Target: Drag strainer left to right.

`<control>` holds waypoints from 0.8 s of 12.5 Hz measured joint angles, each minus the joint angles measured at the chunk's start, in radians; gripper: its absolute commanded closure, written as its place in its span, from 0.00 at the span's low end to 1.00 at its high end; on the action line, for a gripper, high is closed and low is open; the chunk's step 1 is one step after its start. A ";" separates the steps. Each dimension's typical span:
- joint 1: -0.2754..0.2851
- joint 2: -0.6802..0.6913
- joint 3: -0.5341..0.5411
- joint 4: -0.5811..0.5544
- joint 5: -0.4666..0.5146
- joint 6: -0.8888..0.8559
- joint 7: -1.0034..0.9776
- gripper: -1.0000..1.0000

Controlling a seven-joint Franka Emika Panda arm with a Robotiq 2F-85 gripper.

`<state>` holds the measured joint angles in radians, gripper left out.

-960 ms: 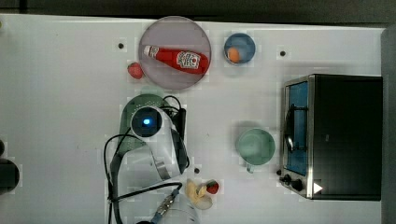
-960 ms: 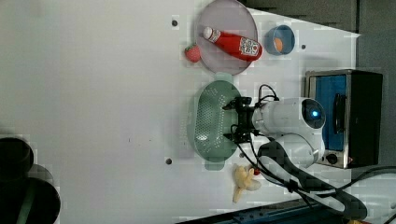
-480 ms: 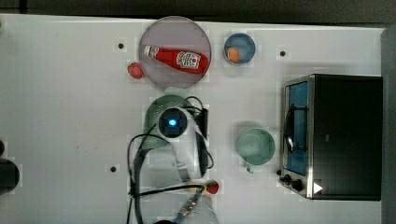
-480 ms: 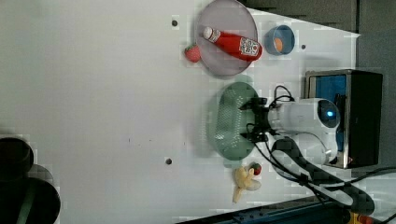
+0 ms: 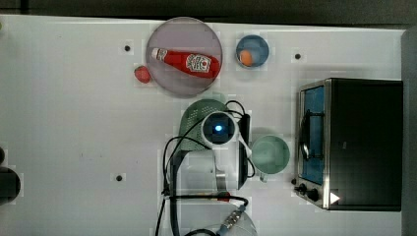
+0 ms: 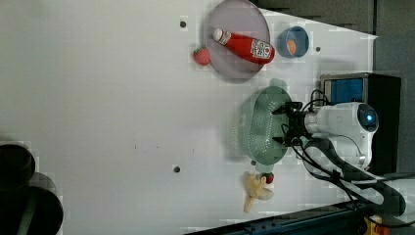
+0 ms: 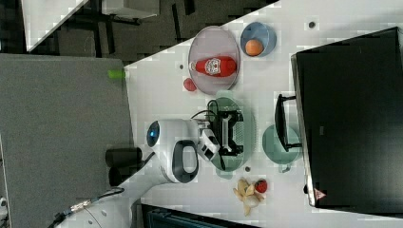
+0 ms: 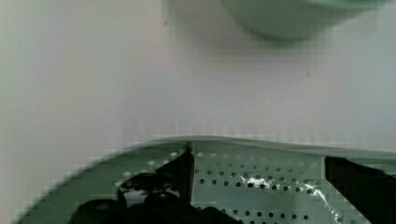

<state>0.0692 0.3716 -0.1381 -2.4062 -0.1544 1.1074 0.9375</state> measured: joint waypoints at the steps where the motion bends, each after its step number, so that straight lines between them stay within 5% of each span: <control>1: 0.000 0.002 -0.014 0.000 0.000 0.002 -0.020 0.00; 10: -0.029 -0.025 -0.060 0.004 0.011 -0.062 -0.269 0.00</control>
<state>0.0405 0.3464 -0.1980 -2.4023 -0.1429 1.0459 0.6685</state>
